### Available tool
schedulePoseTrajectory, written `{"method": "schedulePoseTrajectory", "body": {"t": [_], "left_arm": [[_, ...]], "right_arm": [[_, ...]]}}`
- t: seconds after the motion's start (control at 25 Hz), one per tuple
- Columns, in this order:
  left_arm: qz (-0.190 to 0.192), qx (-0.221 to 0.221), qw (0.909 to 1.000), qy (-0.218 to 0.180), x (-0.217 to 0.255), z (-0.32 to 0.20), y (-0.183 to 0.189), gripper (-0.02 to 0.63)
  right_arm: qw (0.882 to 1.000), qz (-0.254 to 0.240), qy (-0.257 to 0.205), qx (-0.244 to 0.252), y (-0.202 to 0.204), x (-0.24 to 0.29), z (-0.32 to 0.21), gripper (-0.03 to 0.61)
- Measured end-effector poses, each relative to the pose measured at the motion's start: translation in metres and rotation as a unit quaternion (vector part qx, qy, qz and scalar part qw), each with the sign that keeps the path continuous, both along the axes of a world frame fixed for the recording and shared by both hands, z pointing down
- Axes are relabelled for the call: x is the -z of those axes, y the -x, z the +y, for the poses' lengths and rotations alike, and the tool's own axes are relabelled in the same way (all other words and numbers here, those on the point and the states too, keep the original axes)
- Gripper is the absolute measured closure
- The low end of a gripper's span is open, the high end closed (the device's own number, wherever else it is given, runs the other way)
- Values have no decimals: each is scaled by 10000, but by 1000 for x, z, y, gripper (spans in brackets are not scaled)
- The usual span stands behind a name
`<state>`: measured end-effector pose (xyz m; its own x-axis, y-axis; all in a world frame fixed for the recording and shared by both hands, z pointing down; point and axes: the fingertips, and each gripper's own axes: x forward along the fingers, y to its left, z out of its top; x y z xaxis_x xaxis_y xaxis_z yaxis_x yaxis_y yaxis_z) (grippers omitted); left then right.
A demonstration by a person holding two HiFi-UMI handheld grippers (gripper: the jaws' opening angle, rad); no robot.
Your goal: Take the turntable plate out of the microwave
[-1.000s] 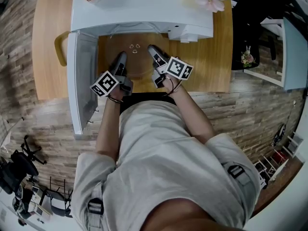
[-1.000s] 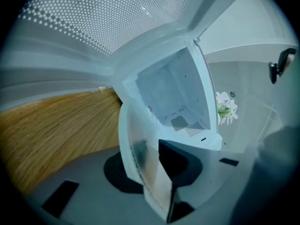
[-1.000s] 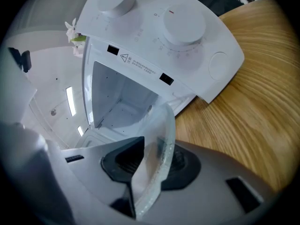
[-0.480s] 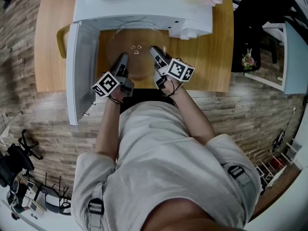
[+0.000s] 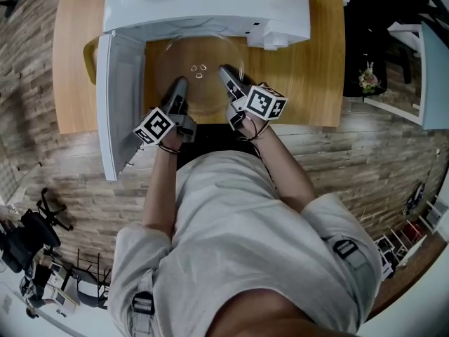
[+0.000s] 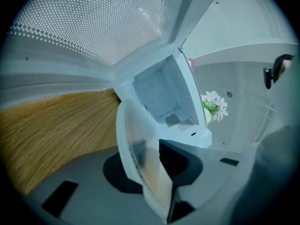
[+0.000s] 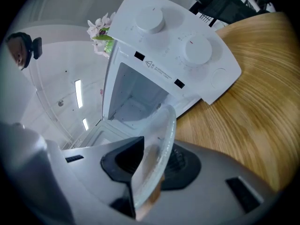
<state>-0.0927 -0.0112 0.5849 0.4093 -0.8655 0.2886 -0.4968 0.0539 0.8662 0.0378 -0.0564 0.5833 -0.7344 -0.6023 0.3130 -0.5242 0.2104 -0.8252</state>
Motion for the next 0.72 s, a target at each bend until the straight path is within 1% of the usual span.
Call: {"method": "schedulePoseTrajectory", "body": {"t": [0.16,0.36,0.52,0.72], "left_arm": [[26,-91,9999,-67,8,-1,-1,502],[141,-409,9990,-147,22,0,-9,502],[198,-745,9967,-249,29,-1,-17,502],[213,-1129,9929,-295,32,5,-25,500]], "right_arm": [[9999,-16,-137,-102,-3,10,3,466],[9989,28,-356,-306,-10,25,11,463],[9968,97,-508,-614,-20,35,20,462],[9931,183,-585,-996,-31,44,36,462]]}}
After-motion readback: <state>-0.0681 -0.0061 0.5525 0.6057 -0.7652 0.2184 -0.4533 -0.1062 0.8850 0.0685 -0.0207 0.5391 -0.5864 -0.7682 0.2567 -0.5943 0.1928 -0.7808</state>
